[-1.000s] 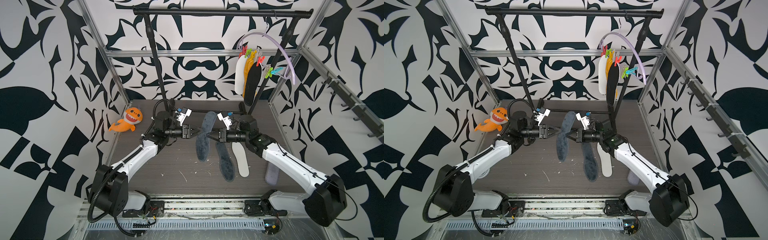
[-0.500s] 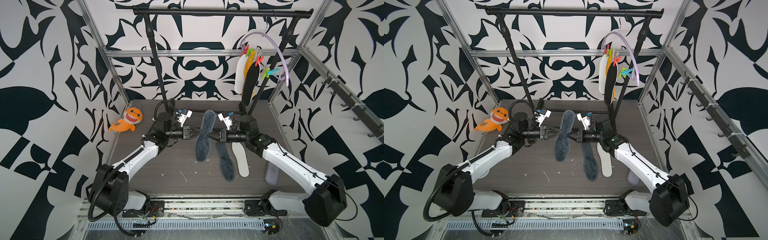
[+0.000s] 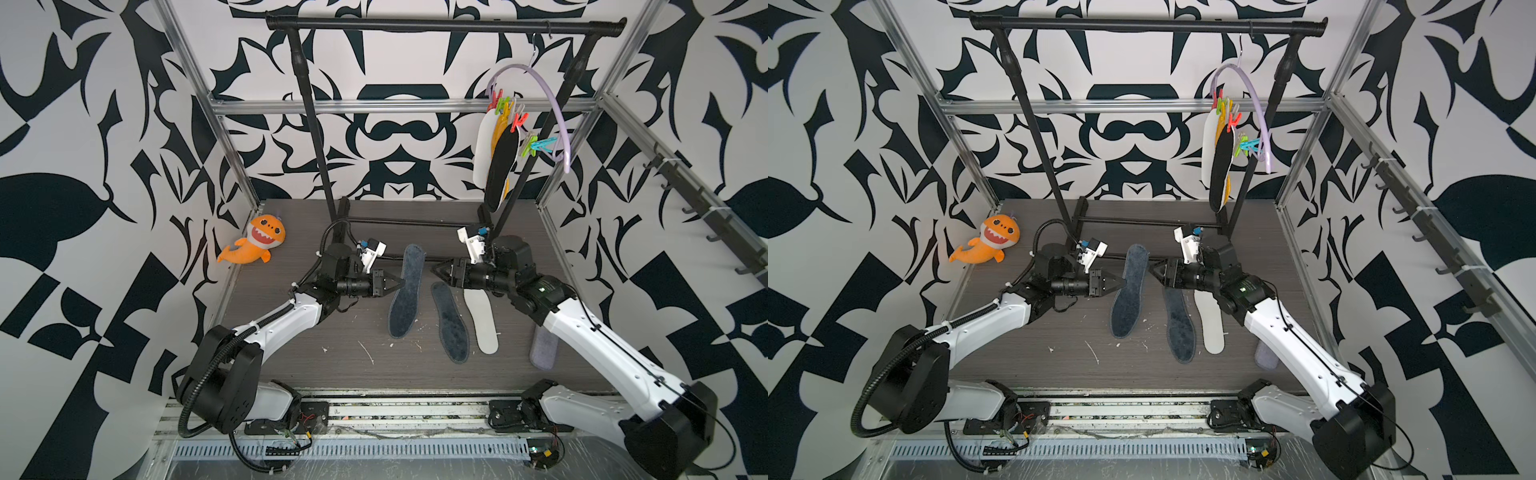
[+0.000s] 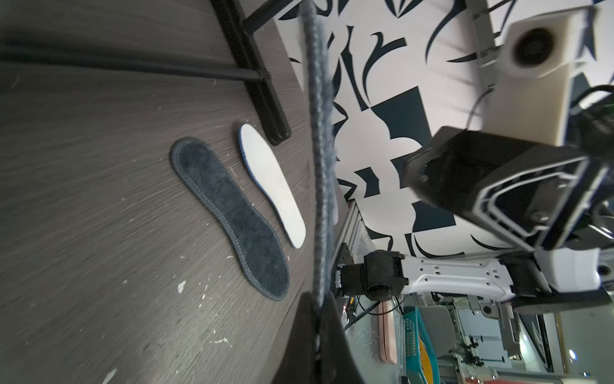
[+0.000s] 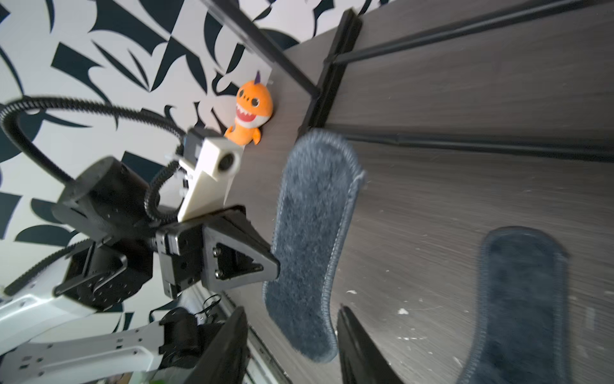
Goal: Take the shoe insoles off the hanger
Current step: Place the insole at the center of the board.
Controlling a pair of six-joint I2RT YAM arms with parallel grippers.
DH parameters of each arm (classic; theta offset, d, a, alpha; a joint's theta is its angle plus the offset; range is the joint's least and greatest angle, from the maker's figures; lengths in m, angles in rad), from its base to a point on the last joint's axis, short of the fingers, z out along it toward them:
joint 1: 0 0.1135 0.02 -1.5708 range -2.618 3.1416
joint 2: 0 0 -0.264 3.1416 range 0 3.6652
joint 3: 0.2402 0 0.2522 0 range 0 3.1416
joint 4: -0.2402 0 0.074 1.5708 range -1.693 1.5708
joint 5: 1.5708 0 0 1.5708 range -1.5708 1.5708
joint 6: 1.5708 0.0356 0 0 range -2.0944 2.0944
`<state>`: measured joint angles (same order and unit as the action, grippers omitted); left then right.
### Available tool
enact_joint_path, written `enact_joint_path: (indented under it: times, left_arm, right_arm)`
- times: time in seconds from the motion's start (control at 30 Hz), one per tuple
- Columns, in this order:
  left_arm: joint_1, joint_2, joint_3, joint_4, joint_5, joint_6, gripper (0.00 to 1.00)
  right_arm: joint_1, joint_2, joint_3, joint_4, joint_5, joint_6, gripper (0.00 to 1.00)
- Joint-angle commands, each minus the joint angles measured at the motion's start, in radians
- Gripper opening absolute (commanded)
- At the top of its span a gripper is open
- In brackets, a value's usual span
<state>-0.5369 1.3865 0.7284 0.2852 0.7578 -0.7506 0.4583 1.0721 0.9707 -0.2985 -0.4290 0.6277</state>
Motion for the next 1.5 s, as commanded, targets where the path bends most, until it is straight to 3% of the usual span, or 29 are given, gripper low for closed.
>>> enact_joint_path:
  times: [0.0, 0.33, 0.7, 1.2, 1.3, 1.47]
  left_arm:
    - [-0.051, 0.034, -0.061, 0.022, -0.128, -0.052, 0.00]
    - [-0.156, 0.230, -0.128, 0.217, -0.269, -0.217, 0.00]
    - [-0.169, 0.327, -0.131, 0.310, -0.390, -0.344, 0.00]
    - [-0.219, 0.420, -0.051, 0.335, -0.409, -0.363, 0.00]
    - [-0.221, 0.412, -0.051, 0.329, -0.417, -0.360, 0.12]
    - [-0.228, 0.366, -0.050, 0.249, -0.455, -0.319, 0.53]
  right_arm:
    - [-0.037, -0.075, -0.012, -0.092, 0.163, -0.017, 0.51]
    - [-0.087, -0.173, -0.028, -0.205, 0.286, -0.013, 0.53]
    - [-0.087, -0.218, -0.053, -0.223, 0.326, -0.014, 0.53]
    - [-0.089, -0.244, -0.065, -0.235, 0.350, -0.026, 0.54]
    - [-0.092, -0.248, -0.062, -0.246, 0.353, -0.028, 0.54]
    - [-0.103, -0.262, -0.063, -0.259, 0.361, -0.027, 0.55]
